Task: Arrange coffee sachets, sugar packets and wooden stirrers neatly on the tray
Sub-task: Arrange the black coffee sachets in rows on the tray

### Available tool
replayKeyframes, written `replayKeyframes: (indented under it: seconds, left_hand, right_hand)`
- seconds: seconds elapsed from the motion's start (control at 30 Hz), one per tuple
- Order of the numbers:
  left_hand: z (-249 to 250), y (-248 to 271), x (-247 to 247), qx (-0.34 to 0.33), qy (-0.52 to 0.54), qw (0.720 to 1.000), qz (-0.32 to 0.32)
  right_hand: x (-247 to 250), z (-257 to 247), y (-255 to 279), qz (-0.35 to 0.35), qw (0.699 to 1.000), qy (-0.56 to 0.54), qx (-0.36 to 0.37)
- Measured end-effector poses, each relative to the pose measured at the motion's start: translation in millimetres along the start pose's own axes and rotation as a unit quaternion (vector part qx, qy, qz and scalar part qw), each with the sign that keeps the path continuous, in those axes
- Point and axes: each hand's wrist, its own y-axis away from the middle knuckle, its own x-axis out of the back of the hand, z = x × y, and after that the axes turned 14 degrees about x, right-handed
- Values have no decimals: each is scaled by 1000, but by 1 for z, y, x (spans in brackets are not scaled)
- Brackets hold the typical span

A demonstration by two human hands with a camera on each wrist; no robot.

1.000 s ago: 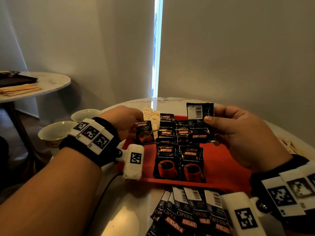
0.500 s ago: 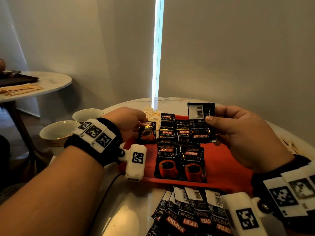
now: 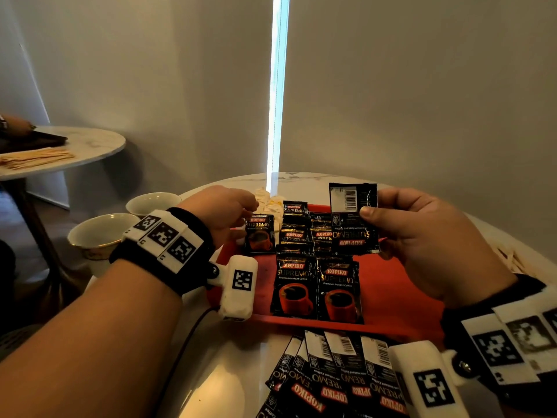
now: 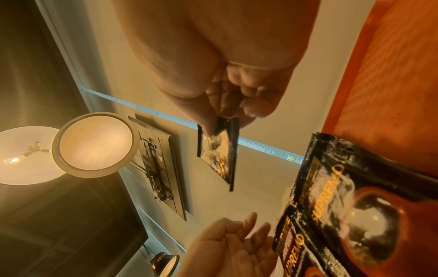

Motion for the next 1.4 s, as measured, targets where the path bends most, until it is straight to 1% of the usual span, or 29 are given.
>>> replayKeyframes:
  seconds: [0.07, 0.13, 0.23, 0.33, 0.43, 0.57, 0.7, 0.8, 0.93, 1.0, 1.07, 1.13, 1.2, 1.3, 1.4]
  left_hand:
    - [2, 2, 1, -22, 13, 1000, -4]
    - [4, 8, -1, -25, 40, 997, -58]
    - [6, 19, -8, -15, 64, 989, -135]
    - [5, 27, -19, -3, 58, 983, -173]
    - [3, 32, -27, 14, 64, 977, -201]
    - [0, 36, -31, 29, 21, 971, -237]
    - [-2, 41, -32, 41, -23, 955, -293]
    - [-2, 42, -32, 30, -10, 952, -304]
    - [-3, 44, -35, -6, 30, 954, -299]
    - [-3, 44, -37, -27, 43, 955, -293]
    - [-3, 43, -36, -40, 56, 957, -282]
    - [-2, 40, -35, -51, 56, 961, -265]
    - [-1, 40, -33, -58, 54, 962, -263]
    - [-1, 42, -34, -61, 60, 959, -272]
    - [0, 44, -34, -64, 74, 958, -269]
  right_hand:
    - [0, 1, 0, 6, 1000, -5, -11]
    - [-1, 3, -1, 12, 999, -25, -19]
    - [-2, 5, -1, 13, 999, -39, -7]
    - [-3, 6, 0, 16, 999, -37, 8]
    - [-3, 5, 0, 23, 999, -37, 7]
    - [-4, 3, 1, 23, 999, -45, 11]
    - [-6, 5, 1, 37, 997, -40, 46]
    - [-7, 5, 1, 14, 995, -67, 67]
    - [-9, 3, 3, -66, 993, -75, 63]
    - [-8, 5, 3, -86, 993, -61, 56]
    - [-6, 9, 0, -89, 993, -65, 52]
    - [-4, 10, 0, -80, 992, -91, 47]
    - [-5, 8, 1, -74, 990, -116, 44]
    - [-8, 8, 3, -69, 994, -61, 66]
    - [-9, 10, 3, -51, 996, -26, 68]
